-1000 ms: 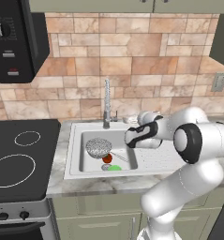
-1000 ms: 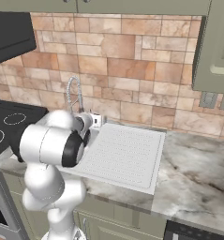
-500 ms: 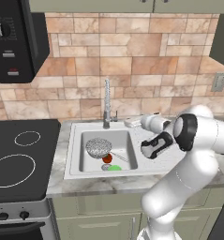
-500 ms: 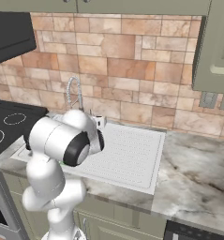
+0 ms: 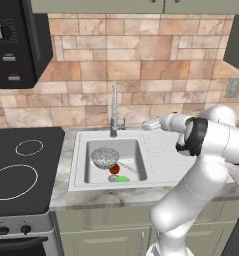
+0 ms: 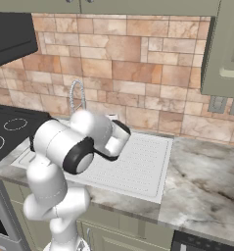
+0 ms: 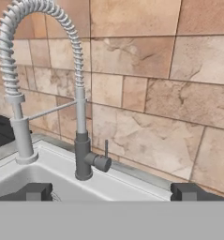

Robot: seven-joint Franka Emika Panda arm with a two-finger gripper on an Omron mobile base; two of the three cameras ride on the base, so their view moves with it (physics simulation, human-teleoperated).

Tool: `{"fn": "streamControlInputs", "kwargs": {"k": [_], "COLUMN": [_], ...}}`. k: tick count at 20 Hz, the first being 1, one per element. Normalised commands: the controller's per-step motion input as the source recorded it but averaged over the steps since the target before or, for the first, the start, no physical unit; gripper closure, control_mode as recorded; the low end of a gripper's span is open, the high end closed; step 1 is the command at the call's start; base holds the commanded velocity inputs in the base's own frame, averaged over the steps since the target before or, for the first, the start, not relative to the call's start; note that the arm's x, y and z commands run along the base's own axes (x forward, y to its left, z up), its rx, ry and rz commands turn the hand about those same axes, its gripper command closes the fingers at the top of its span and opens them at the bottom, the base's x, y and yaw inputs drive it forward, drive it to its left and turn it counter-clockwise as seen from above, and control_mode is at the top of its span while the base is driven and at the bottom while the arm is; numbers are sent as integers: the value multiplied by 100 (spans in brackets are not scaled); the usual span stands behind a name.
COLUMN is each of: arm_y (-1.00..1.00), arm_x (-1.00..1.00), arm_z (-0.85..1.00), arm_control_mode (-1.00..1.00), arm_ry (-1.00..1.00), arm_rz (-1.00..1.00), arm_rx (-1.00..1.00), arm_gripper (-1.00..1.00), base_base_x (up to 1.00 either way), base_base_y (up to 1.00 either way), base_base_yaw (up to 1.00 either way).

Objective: Pick the strainer and cup and place them in the sink. Then turn on the water.

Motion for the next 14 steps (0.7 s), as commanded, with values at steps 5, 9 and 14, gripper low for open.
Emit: {"fn": "streamControlInputs", "kwargs": {"k": [5, 9, 14], "arm_y": [0, 0, 0], "arm_x": [0, 0, 0], "arm_z": [-4, -21, -37], "arm_control_mode": [-100, -100, -100], "arm_ry": [-5, -10, -17], "arm_rz": [0, 0, 0], "arm_rx": [0, 0, 0], "arm_gripper": [-100, -100, -100], "base_base_x": [0, 0, 0], "base_base_y": [0, 0, 0], "base_base_yaw": [0, 0, 0]}}
